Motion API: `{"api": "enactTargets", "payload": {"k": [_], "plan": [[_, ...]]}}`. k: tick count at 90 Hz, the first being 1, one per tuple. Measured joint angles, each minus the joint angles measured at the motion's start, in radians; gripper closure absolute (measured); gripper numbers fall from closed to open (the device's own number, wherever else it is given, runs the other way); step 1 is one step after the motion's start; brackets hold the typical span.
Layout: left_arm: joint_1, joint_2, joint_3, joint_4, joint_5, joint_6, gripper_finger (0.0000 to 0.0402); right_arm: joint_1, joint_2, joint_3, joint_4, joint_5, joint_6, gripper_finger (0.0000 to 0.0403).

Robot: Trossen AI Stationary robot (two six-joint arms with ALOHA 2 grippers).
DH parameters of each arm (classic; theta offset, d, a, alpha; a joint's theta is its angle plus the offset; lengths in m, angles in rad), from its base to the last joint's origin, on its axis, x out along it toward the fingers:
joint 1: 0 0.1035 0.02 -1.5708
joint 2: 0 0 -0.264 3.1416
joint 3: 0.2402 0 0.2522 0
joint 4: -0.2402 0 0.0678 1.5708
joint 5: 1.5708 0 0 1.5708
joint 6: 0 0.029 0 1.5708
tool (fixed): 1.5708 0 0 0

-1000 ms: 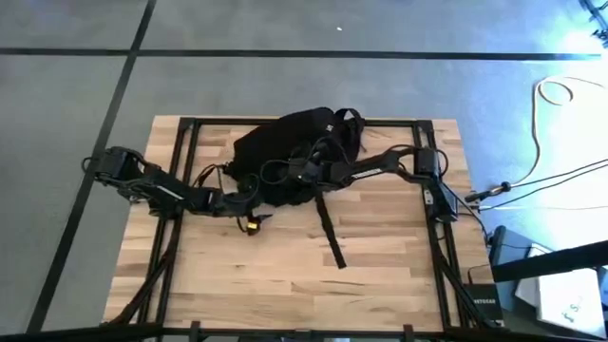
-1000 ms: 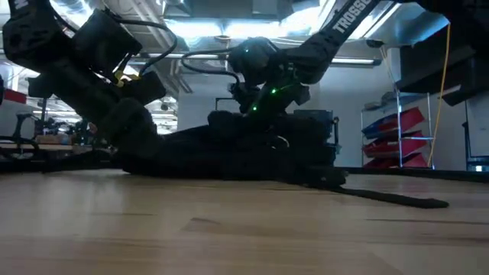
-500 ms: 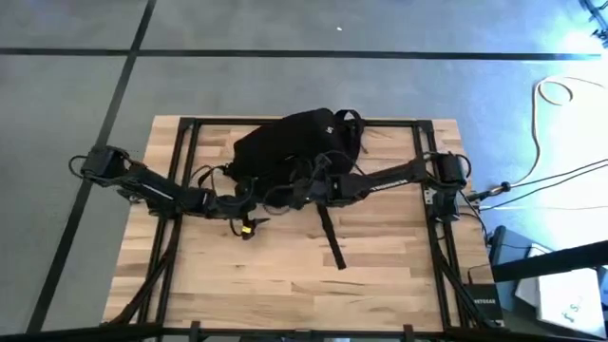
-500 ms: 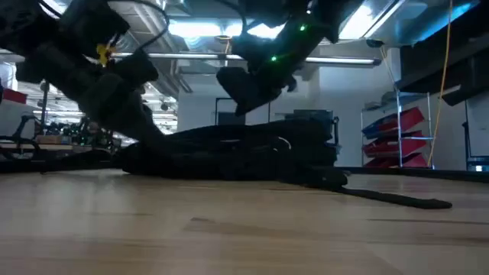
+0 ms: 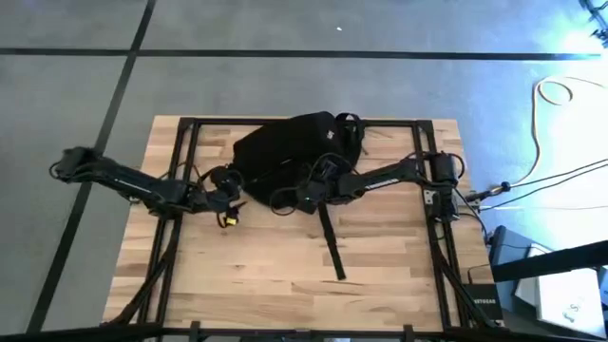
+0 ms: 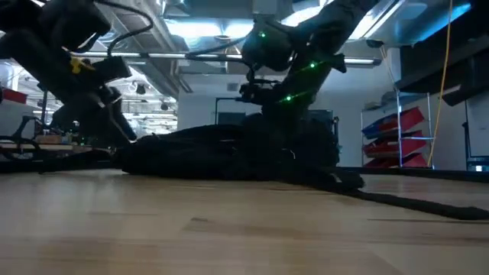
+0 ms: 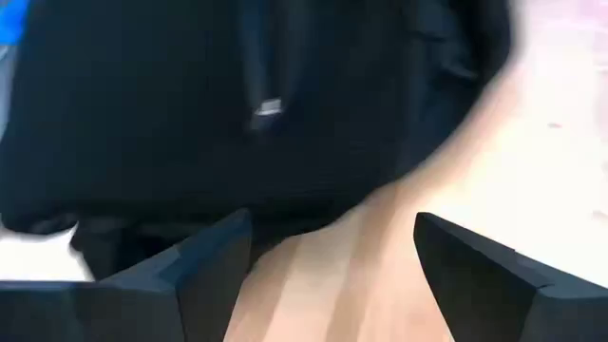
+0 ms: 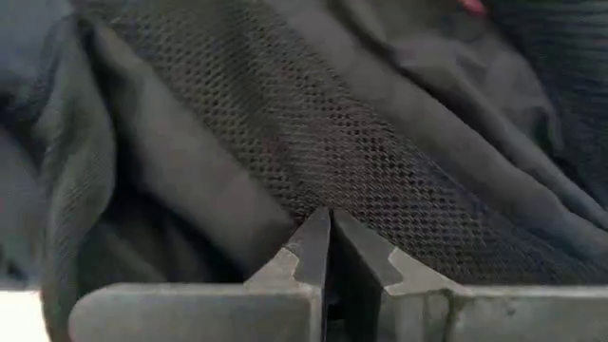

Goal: Unpack backpack
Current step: Close the black bag

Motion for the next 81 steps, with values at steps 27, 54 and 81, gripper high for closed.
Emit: {"api": "enactTargets", "payload": {"k": [27,54,81], "plan": [[0.005,-0.038,-0.018,0.039,-0.039,-0.022,0.0121,0.135,-0.002,0.001,-0.035,-0.276,-0.016,0.0403],[-0.027,-0.038,-0.018,0.044,0.004,0.074,0.0121,0.190,-0.051,0.024,-0.149,-0.131,-0.133,0.0402],[-0.016,-0.028,-0.018,0.141,0.005,0.114,0.0121,0.172,-0.129,0.170,-0.133,-0.201,-0.374,0.0352]]}}
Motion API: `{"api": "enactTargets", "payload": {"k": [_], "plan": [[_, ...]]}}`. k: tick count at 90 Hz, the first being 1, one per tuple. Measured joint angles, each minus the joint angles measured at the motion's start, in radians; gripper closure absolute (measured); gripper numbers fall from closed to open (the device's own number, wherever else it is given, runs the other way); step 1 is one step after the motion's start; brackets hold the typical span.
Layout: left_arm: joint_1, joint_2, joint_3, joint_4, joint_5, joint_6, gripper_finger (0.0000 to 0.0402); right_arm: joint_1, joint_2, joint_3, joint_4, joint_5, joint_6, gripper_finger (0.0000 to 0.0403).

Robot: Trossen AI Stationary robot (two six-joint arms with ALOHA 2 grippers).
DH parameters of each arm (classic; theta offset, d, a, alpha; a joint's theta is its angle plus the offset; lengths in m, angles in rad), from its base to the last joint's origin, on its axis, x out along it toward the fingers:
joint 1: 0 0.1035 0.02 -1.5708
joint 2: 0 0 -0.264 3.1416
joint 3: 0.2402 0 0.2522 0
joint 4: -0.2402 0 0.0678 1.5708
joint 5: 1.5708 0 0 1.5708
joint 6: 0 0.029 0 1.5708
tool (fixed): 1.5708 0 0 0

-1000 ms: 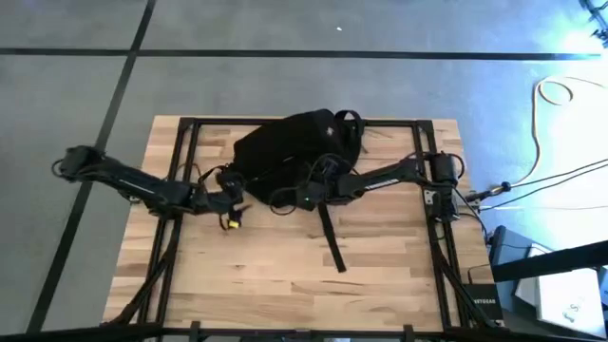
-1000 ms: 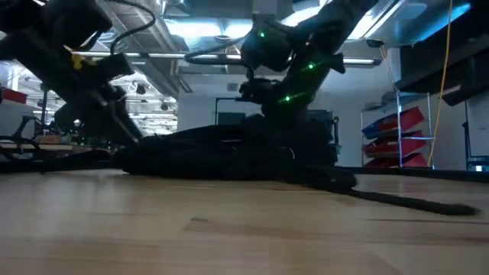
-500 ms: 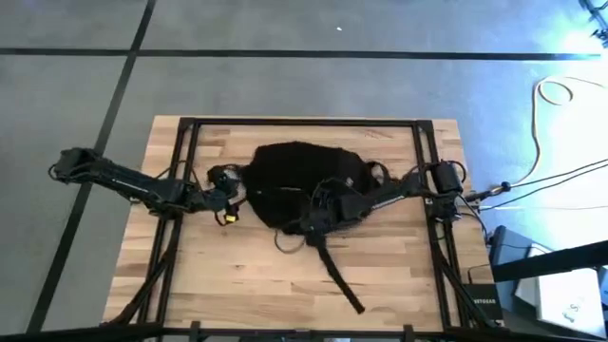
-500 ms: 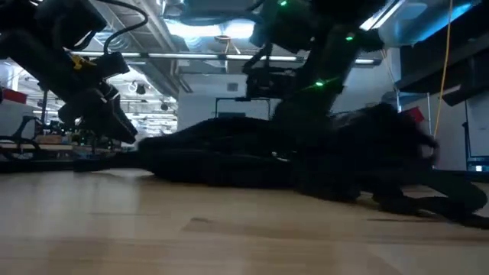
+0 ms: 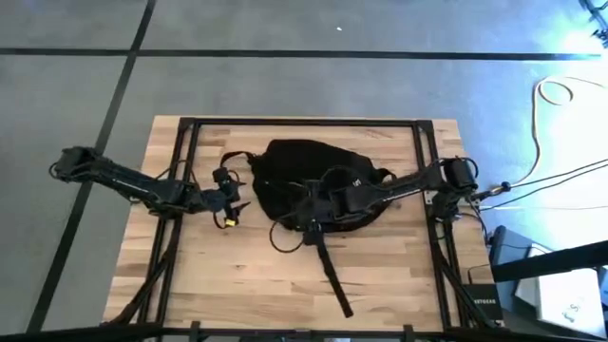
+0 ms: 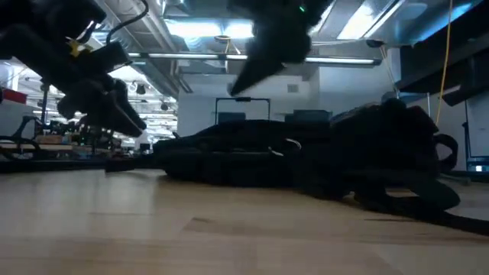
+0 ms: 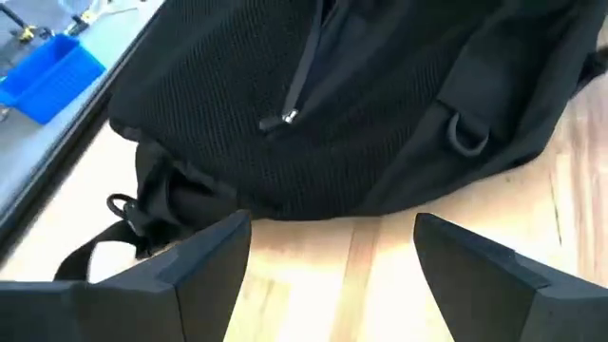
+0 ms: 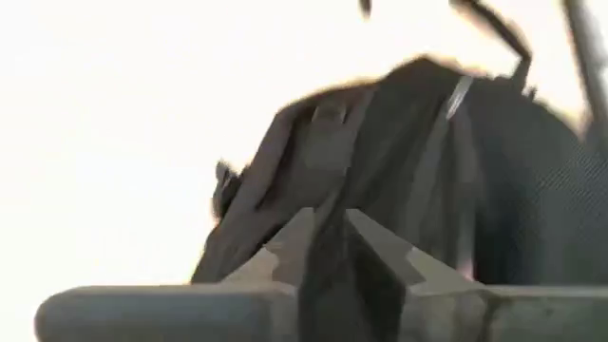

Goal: Unpack backpack
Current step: Close the black bag

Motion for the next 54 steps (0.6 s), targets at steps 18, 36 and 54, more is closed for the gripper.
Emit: {"api": "enactTargets", "payload": {"k": [18,36,54], "plan": [[0.105,0.013,0.000,0.019,0.179,-0.180,0.0121,-0.095,0.056,0.150,0.064,-0.022,-0.258,0.0261],[0.169,0.006,-0.058,0.176,0.380,-0.195,0.0121,-0.203,0.160,0.291,0.059,-0.160,-0.427,0.0185],[0.269,0.006,-0.172,0.358,0.489,-0.220,0.0121,-0.287,0.283,0.399,0.042,-0.338,-0.480,0.0176]]}}
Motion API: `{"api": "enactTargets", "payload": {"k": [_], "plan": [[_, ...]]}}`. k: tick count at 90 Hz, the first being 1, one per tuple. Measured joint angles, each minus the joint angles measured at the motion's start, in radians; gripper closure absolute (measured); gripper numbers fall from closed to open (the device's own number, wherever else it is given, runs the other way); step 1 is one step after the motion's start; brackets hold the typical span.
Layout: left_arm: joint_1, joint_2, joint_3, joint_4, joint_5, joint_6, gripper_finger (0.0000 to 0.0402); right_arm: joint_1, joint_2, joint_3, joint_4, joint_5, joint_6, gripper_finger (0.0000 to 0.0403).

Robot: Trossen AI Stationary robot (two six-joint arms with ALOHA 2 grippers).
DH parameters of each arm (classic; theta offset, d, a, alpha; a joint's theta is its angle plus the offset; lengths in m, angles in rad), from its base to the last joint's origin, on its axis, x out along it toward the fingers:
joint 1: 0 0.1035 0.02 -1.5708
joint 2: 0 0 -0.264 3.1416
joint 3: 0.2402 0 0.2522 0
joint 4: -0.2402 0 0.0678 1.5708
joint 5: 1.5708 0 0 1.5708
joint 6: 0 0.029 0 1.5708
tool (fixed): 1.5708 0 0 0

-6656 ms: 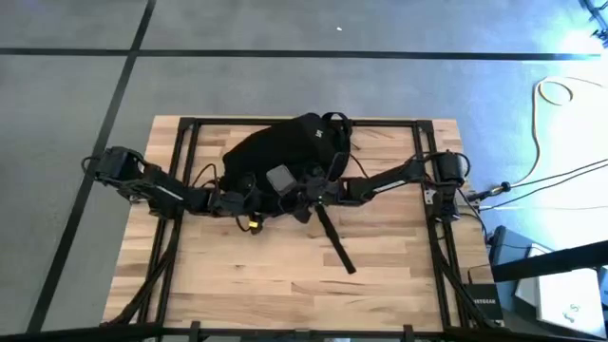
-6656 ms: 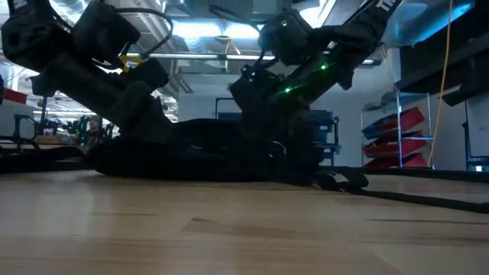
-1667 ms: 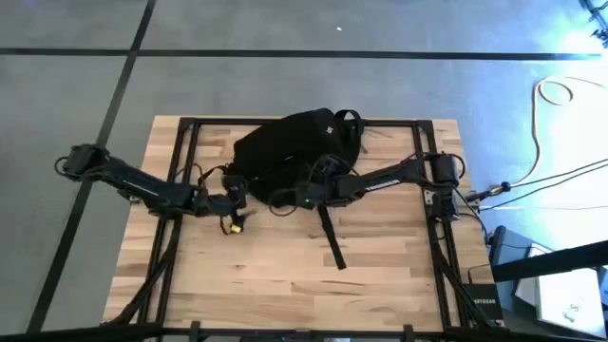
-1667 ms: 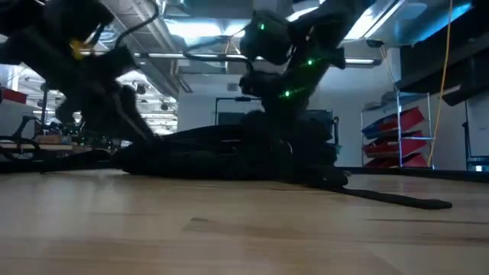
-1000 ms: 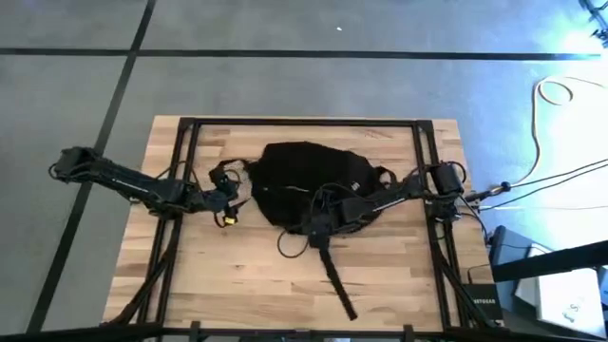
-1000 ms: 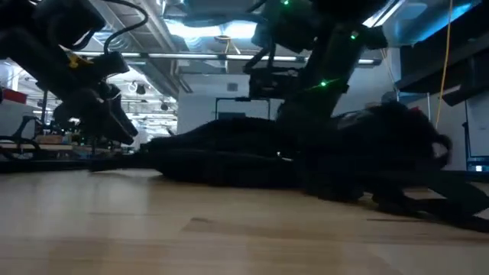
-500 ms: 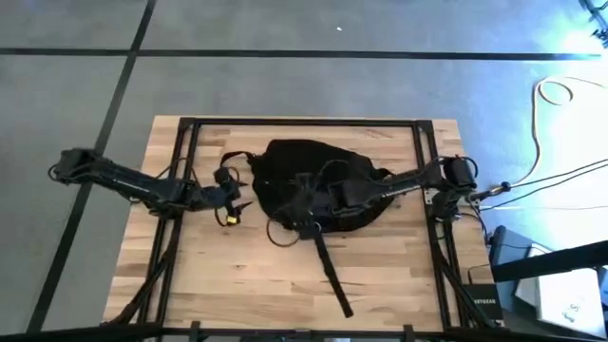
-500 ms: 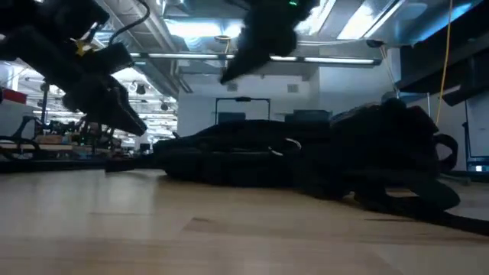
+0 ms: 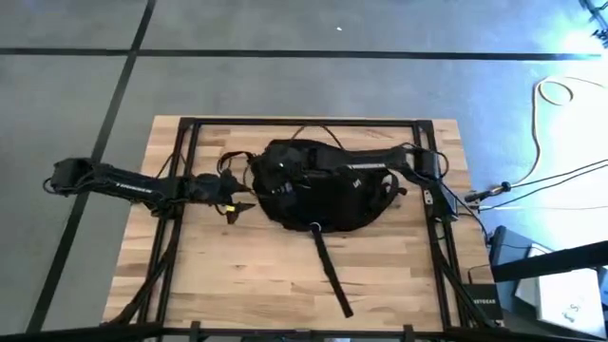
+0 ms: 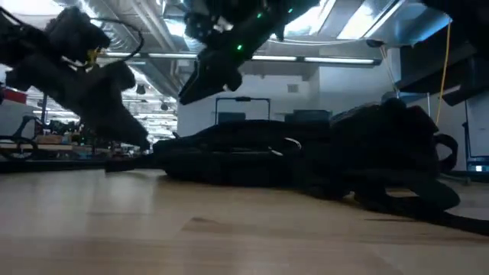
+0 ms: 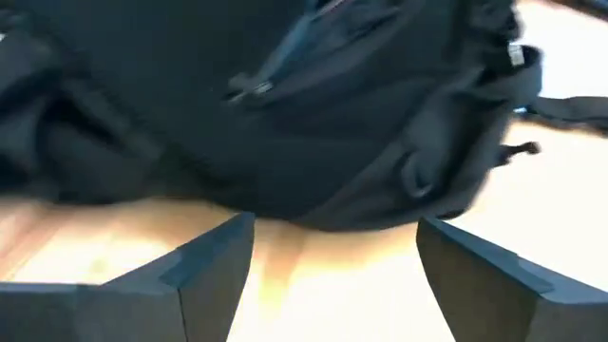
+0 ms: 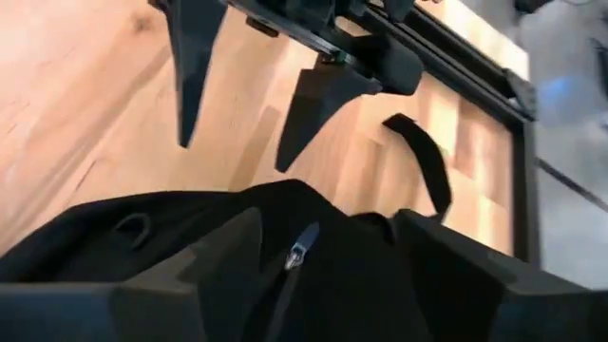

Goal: Unpack backpack
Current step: Close the black bag

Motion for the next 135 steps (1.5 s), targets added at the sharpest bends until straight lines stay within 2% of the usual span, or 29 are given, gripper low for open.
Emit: {"api": "enactTargets", "payload": {"k": [27,41,54,66,100,135], "plan": [[0.060,0.000,-0.029,0.034,0.002,0.017,0.0121,-0.073,0.149,0.093,-0.013,-0.108,0.014,0.0200],[0.060,0.000,-0.029,0.048,0.003,0.028,0.0121,-0.099,0.157,0.095,-0.014,-0.230,0.090,0.0215],[0.060,0.000,-0.029,0.050,0.003,0.029,0.0121,-0.111,0.156,0.095,-0.033,-0.243,0.092,0.0237],[0.060,0.000,-0.029,0.050,0.003,0.027,0.0121,-0.117,0.156,0.095,-0.032,-0.312,0.093,0.0259],[0.060,0.000,-0.028,0.050,0.003,0.019,0.0121,-0.114,0.213,0.094,0.072,-0.313,0.098,0.0279],[0.060,0.000,-0.028,0.049,0.000,0.023,0.0121,-0.115,0.218,0.094,0.063,-0.305,0.143,0.0279]]}}
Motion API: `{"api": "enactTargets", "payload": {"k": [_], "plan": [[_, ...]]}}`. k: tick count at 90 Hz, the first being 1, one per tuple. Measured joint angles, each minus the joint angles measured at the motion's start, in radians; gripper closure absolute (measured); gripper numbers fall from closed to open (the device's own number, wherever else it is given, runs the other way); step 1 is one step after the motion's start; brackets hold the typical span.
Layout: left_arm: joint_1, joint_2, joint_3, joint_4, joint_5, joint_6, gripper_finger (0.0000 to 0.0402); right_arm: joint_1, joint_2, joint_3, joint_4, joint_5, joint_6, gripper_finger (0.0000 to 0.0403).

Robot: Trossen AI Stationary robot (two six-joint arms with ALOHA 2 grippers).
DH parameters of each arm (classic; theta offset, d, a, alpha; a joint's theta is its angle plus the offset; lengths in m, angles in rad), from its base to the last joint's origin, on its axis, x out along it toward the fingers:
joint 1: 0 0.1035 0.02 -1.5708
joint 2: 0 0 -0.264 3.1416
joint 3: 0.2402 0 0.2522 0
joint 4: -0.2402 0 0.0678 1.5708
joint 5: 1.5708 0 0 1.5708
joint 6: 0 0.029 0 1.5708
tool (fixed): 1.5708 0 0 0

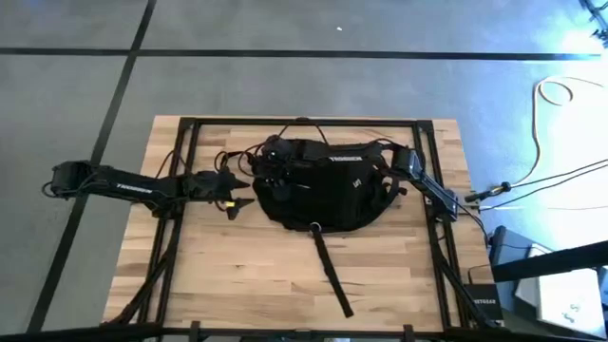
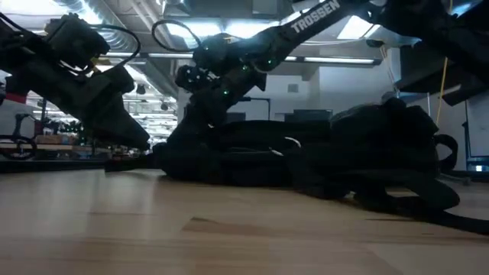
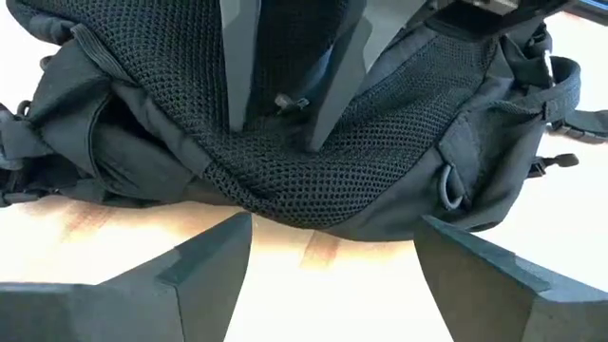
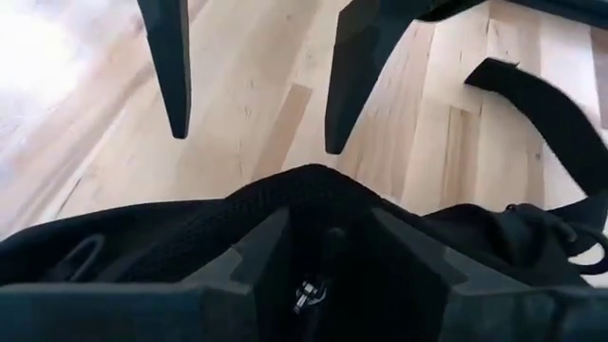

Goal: Unpack backpack
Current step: Close the black bag

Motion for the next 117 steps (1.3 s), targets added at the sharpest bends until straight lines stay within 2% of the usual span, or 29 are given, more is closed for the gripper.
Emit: {"api": "enactTargets", "payload": {"k": [36,73,86,97,106,117], "plan": [[0.000,0.000,0.000,0.000,-0.001,0.000,0.0121,-0.002,0.000,0.000,-0.044,0.001,0.035,0.0285],[0.000,0.000,0.000,0.000,-0.005,-0.006,0.0121,0.000,-0.001,0.000,-0.084,0.000,0.053,0.0396],[0.000,0.000,0.000,0.010,-0.013,-0.008,0.0121,0.000,-0.001,0.000,-0.085,0.028,0.055,0.0397],[0.000,0.000,0.000,0.095,-0.025,-0.023,0.0121,0.000,-0.004,0.000,-0.087,0.028,0.055,0.0399],[0.000,0.000,0.000,0.143,-0.026,0.025,0.0121,0.000,-0.010,0.000,-0.092,0.028,0.068,0.0401],[0.000,0.008,0.000,0.137,-0.107,0.074,0.0121,0.001,-0.020,-0.001,-0.103,0.030,0.071,0.0402]]}}
